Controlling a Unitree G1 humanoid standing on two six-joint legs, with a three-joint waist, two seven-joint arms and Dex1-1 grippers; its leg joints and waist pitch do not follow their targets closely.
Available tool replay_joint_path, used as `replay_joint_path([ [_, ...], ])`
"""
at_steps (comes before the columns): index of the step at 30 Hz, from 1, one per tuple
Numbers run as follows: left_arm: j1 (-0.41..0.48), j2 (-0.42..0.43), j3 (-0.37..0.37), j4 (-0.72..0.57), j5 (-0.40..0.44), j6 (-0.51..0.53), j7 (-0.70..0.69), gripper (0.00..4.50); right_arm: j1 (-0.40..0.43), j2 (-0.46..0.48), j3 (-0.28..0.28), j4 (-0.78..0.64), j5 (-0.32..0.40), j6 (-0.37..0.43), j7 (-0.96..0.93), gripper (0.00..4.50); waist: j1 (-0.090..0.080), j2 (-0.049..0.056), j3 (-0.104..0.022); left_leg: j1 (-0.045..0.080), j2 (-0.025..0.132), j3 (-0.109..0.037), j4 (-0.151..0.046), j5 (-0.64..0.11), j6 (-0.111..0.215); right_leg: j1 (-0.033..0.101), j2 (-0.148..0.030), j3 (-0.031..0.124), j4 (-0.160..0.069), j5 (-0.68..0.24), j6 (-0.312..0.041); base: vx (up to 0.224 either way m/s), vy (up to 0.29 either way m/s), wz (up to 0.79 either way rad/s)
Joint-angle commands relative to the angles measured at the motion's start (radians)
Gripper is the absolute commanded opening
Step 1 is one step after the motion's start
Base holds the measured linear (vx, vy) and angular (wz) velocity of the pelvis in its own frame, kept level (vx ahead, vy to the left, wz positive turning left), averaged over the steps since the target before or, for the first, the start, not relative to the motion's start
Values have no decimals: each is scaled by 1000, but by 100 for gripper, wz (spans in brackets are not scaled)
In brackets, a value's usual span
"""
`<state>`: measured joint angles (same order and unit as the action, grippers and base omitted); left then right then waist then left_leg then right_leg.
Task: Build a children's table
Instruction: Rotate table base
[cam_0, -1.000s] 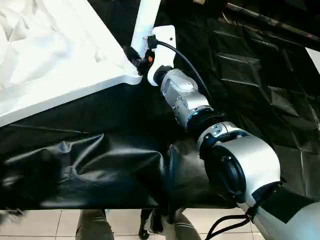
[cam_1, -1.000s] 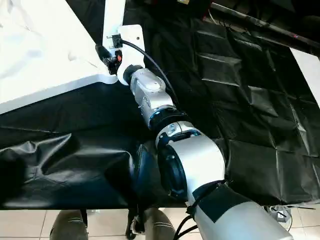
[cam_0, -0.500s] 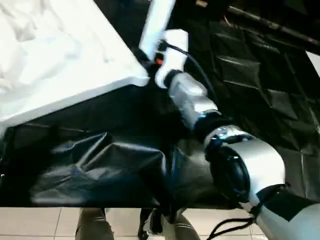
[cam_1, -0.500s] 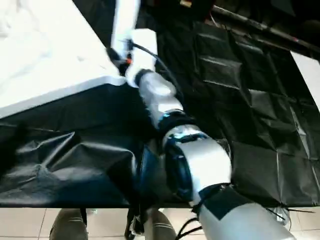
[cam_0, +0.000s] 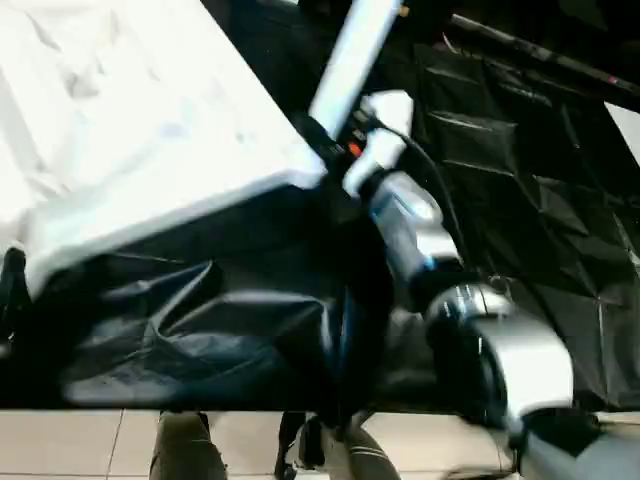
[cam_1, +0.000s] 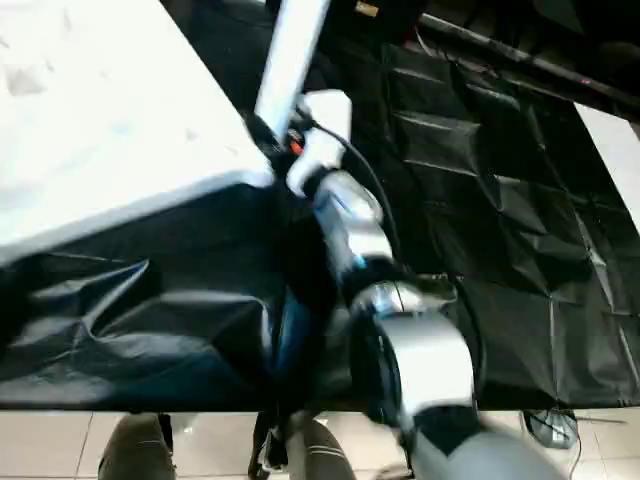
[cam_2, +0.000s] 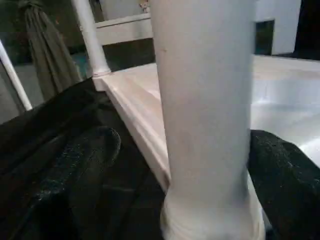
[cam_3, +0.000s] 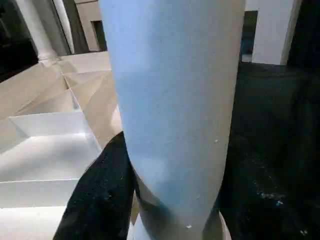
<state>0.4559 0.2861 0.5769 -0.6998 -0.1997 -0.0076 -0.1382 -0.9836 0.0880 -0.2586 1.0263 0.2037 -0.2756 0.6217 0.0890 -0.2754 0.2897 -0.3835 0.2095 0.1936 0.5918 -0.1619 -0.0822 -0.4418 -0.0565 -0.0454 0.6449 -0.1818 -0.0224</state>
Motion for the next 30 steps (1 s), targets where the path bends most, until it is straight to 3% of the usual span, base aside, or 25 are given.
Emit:
replay_joint_path([
  [1, -8, -12, -25, -7, -11, -15, 0, 450, 48, -8, -20, -116, 71, 20, 17, 189, 1, 71, -123, 51, 30, -16, -61, -55, -11, 51, -79, 45, -51, 17, -165, 0, 0, 0],
  [3, -40, -14, -69, -11, -29, -38, -22, 450, 133, -3, 6, -238, 74, 46, 13, 189, 2, 70, -132, 54, 30, -17, -61, -79, -22, 50, -79, 43, -53, -14, -158, 0, 0, 0],
  [6, -58, -18, -83, 5, -15, -46, -17, 450, 212, 5, 29, -342, 76, 69, 15, 189, -1, 69, -142, 55, 30, -19, -59, -80, -31, 50, -77, 41, -51, -9, -150, 0, 0, 0],
  [10, -85, -30, -88, 50, 15, -50, 1, 450, 399, 10, 87, -557, 59, 105, 28, 189, 0, 66, -153, 54, 26, -18, -58, -63, -33, 52, -73, 43, -53, 24, -124, 0, 0, 0],
  [11, -90, -33, -91, 59, 17, -53, 2, 450, 451, 8, 101, -616, 58, 121, 30, 189, 2, 69, -155, 54, 27, -18, -60, -92, -36, 51, -72, 42, -57, -4, -116, 0, 0, 0],
  [12, -98, -34, -95, 68, 16, -52, 3, 450, 496, 4, 114, -660, 53, 128, 33, 189, 4, 80, -159, 54, 27, -19, -61, -108, -40, 52, -72, 43, -58, -20, -110, 0, 0, 0],
  [13, -105, -33, -99, 75, 16, -51, 3, 450, 522, 2, 123, -685, 49, 131, 34, 189, 8, 72, -161, 56, 28, -21, -62, -141, -45, 49, -73, 42, -63, -53, -101, 0, 0, 0],
  [14, -118, -32, -107, 89, 18, -50, 4, 450, 557, -4, 133, -712, 42, 122, 39, 189, 11, 97, -166, 52, 28, -26, -68, -200, -57, 51, -75, 42, -66, -120, -98, 0, 0, 0],
  [15, -136, -28, -120, 108, 22, -52, 2, 450, 600, -12, 144, -748, 34, 114, 41, 189, 9, 99, -172, 53, 28, -26, -67, -221, -62, 50, -74, 40, -70, -137, -96, 0, 0, 0],
  [16, -156, -24, -134, 130, 25, -55, 0, 450, 637, -20, 153, -782, 28, 110, 41, 189, 13, 89, -167, 52, 28, -24, -68, -260, -61, 44, -73, 43, -79, -176, -90, 0, 0, 0],
  [17, -165, -22, -139, 140, 26, -56, 0, 450, 653, -24, 158, -800, 27, 114, 38, 189, 17, 98, -173, 47, 28, -29, -73, -304, -66, 48, -75, 43, -86, -232, -84, 0, 0, 0],
  [18, -174, -20, -146, 153, 29, -60, -2, 450, 667, -26, 159, -815, 25, 116, 33, 189, 19, 97, -174, 49, 29, -29, -72, -329, -67, 43, -76, 43, -87, -259, -84, 0, 0, 0],
  [19, -204, -17, -165, 188, 35, -67, -9, 450, 702, -31, 161, -856, 18, 116, 18, 188, 19, 127, -183, 45, 29, -36, -77, -370, -76, 49, -76, 43, -89, -296, -87, 0, 0, 0],
  [20, -223, -15, -176, 209, 39, -71, -13, 450, 719, -34, 162, -878, 13, 120, 7, 188, 23, 130, -181, 53, 28, -34, -74, -423, -76, 36, -74, 43, -96, -349, -84, 0, 0, 0],
  [21, -228, -15, -180, 215, 41, -72, -15, 450, 725, -35, 161, -885, 12, 121, 4, 188, 22, 121, -180, 50, 27, -34, -76, -440, -72, 38, -75, 44, -104, -385, -77, 0, 0, 0],
  [22, -253, -13, -198, 243, 46, -77, -25, 450, 751, -36, 157, -920, 9, 124, -11, 188, 24, 132, -183, 52, 28, -38, -77, -469, -73, 36, -80, 45, -111, -446, -72, 0, 0, 0],
  [23, -291, -16, -219, 281, 54, -81, -31, 450, 781, -45, 157, -969, 4, 137, -26, 188, 28, 156, -190, 57, 27, -41, -76, -495, -77, 33, -79, 45, -111, -473, -71, 0, 0, 0],
  [24, -291, -16, -219, 281, 54, -81, -31, 450, 781, -45, 157, -969, 4, 137, -26, 188, 27, 139, -193, 54, 28, -40, -74, -488, -70, 37, -80, 44, -116, -491, -65, 0, 0, 0],
  [26, -333, -12, -252, 324, 59, -83, -49, 450, 804, -59, 157, -1009, 0, 147, -43, 188, 27, 149, -205, 42, 28, -43, -76, -435, -64, 48, -84, 46, -113, -483, -63, 0, 0, 0],
  [28, -370, -10, -280, 368, 69, -91, -59, 450, 823, -70, 160, -1036, -1, 151, -59, 188, 27, 159, -211, 44, 26, -38, -74, -411, -60, 43, -79, 47, -112, -455, -61, 0, 0, 0],
  [29, -384, -8, -290, 387, 75, -92, -60, 450, 831, -72, 162, -1046, -1, 153, -64, 188, 25, 155, -214, 38, 25, -38, -74, -405, -57, 47, -79, 47, -111, -452, -59, 0, 0, 0],
  [30, -388, -8, -294, 394, 79, -92, -60, 450, 834, -72, 162, -1049, -2, 151, -66, 188, 25, 164, -218, 34, 26, -41, -76, -397, -58, 51, -80, 46, -108, -447, -59, 0, 0, 0],
])
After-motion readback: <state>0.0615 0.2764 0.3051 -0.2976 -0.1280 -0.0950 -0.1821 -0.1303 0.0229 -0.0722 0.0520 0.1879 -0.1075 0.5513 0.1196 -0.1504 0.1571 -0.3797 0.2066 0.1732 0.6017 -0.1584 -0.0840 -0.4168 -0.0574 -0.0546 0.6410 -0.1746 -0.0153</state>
